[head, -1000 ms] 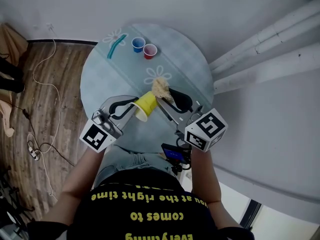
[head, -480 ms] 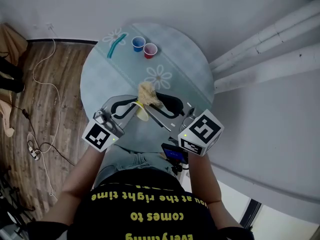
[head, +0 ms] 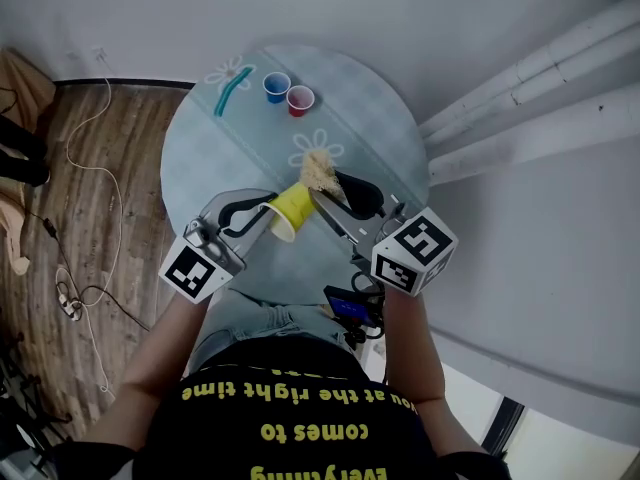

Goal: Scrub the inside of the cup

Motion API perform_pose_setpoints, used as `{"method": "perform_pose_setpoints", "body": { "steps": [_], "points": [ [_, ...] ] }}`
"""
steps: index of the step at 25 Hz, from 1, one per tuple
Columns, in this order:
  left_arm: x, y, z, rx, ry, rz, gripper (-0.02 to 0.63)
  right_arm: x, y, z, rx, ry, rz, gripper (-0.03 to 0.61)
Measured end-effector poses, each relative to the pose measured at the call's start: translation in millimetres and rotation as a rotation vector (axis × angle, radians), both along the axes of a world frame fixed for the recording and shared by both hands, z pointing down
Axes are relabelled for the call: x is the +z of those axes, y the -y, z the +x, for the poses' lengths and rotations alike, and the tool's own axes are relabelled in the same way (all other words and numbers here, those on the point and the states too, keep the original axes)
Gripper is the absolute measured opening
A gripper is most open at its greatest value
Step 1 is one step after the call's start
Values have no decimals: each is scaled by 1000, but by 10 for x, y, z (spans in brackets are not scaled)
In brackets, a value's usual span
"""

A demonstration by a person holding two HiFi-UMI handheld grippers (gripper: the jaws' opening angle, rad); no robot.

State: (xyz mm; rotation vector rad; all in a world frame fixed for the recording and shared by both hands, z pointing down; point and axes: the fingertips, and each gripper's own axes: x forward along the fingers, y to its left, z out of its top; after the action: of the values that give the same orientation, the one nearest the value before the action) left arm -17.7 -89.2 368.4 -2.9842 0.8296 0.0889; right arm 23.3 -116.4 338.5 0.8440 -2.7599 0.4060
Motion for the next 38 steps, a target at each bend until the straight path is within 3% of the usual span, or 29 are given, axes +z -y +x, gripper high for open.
{"method": "perform_pose_setpoints", "body": {
  "steps": [12,27,38],
  "points": [
    [-12,237,-152,-125,-15,-71,16,-49,-321,-221,-112,35,-6,136],
    [-122,134,-91,-158,-25,-86,17,197,-150,182,13,35,-18,137],
    [-172,203,-115,-215,-55,-111,16,17,-479,-5,-76,101,43,137]
  ]
}}
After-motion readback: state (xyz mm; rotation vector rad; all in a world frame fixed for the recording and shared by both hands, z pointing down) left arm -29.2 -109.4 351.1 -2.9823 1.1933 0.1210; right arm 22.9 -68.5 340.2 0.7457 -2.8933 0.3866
